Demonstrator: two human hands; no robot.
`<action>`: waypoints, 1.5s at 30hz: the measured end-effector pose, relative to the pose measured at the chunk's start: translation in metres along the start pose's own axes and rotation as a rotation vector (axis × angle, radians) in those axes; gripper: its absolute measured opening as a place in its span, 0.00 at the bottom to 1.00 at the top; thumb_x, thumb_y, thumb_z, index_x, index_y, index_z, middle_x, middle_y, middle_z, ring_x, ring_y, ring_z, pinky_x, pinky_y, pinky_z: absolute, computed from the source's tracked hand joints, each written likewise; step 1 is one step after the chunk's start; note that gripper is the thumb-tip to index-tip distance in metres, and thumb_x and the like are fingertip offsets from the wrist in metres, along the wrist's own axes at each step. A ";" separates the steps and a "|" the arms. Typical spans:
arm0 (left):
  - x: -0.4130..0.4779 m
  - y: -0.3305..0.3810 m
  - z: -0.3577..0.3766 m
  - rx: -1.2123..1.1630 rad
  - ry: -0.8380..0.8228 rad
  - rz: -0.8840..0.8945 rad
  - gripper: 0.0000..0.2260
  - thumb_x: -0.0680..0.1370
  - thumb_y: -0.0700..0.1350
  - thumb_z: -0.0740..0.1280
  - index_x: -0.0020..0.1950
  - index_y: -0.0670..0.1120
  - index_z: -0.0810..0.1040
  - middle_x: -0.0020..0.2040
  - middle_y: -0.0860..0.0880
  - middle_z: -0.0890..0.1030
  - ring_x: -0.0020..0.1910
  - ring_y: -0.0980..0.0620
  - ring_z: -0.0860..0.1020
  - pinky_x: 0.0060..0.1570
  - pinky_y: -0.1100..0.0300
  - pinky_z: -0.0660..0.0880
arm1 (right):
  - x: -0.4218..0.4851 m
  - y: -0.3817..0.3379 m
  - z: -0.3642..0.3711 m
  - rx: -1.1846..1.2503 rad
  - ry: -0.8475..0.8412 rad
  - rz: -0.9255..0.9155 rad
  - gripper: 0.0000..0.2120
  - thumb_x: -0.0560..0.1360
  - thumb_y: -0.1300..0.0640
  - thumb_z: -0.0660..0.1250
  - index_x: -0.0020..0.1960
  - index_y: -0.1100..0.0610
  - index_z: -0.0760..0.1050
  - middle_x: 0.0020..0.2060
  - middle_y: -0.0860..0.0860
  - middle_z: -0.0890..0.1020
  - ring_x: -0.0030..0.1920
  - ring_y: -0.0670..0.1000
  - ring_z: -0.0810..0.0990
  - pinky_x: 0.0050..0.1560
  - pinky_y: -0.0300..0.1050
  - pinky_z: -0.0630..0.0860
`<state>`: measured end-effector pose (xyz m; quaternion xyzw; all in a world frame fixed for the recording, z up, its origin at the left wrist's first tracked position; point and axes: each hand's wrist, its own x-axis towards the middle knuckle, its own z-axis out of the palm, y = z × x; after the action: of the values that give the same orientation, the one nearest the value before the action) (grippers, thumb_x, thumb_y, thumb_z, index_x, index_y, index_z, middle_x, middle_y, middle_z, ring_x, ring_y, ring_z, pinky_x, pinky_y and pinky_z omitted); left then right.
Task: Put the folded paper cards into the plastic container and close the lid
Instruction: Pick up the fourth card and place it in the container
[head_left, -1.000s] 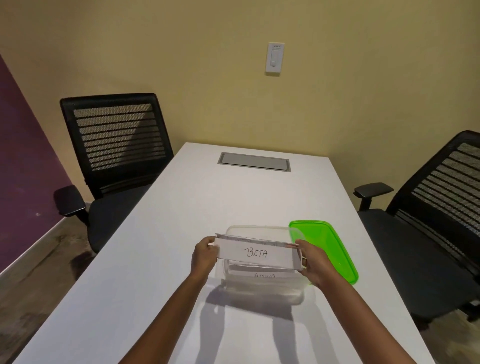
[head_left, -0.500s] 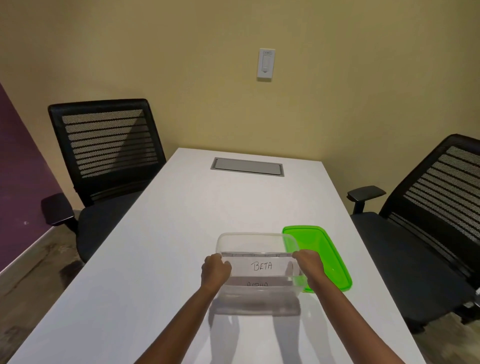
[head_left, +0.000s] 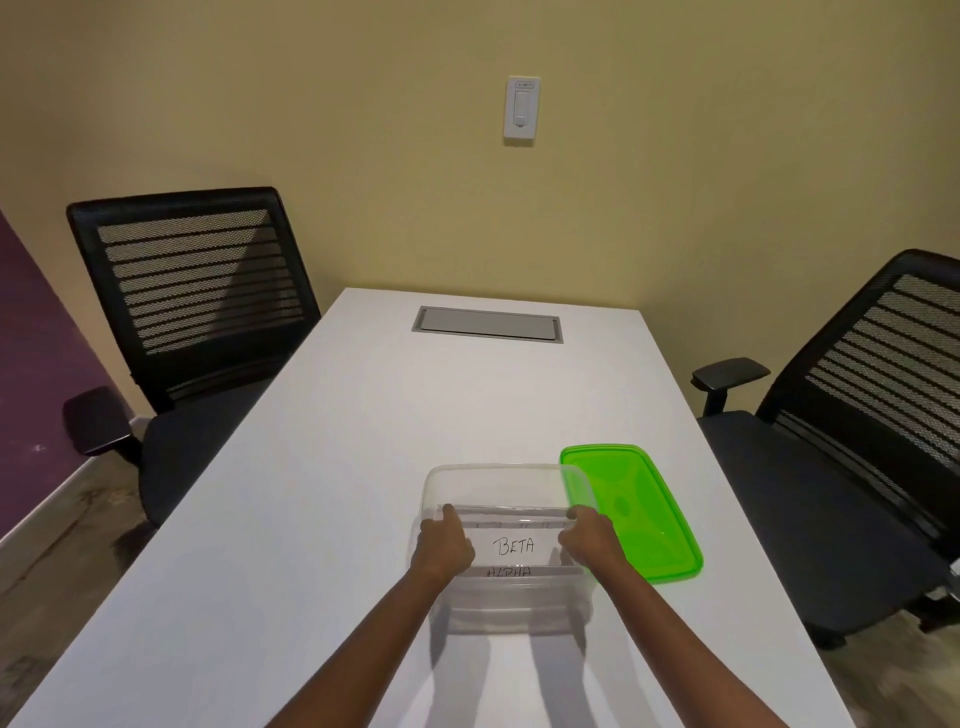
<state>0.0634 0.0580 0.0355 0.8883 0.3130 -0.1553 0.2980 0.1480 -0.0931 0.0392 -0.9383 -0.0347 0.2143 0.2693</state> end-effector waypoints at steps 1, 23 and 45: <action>0.002 0.001 0.002 0.019 -0.018 -0.011 0.26 0.80 0.42 0.56 0.76 0.39 0.52 0.71 0.34 0.64 0.70 0.39 0.67 0.68 0.52 0.68 | 0.000 0.000 0.001 -0.028 -0.016 0.004 0.20 0.75 0.66 0.58 0.67 0.63 0.69 0.67 0.60 0.74 0.68 0.57 0.70 0.64 0.44 0.70; 0.013 -0.006 0.022 0.181 -0.015 -0.010 0.16 0.79 0.41 0.57 0.65 0.37 0.71 0.66 0.36 0.71 0.66 0.43 0.73 0.64 0.56 0.72 | 0.003 0.013 0.029 -0.267 -0.053 0.040 0.17 0.77 0.64 0.56 0.64 0.65 0.70 0.64 0.62 0.73 0.64 0.60 0.75 0.62 0.47 0.73; -0.011 -0.021 0.037 0.409 0.369 0.275 0.25 0.82 0.50 0.49 0.77 0.40 0.53 0.78 0.40 0.55 0.78 0.46 0.53 0.77 0.52 0.52 | -0.025 0.026 0.033 -0.023 0.184 -0.235 0.16 0.76 0.65 0.58 0.63 0.60 0.73 0.67 0.57 0.70 0.66 0.54 0.72 0.62 0.42 0.68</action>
<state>0.0379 0.0426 0.0025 0.9772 0.2006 -0.0095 0.0694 0.1104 -0.1032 0.0100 -0.9464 -0.1222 0.0940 0.2838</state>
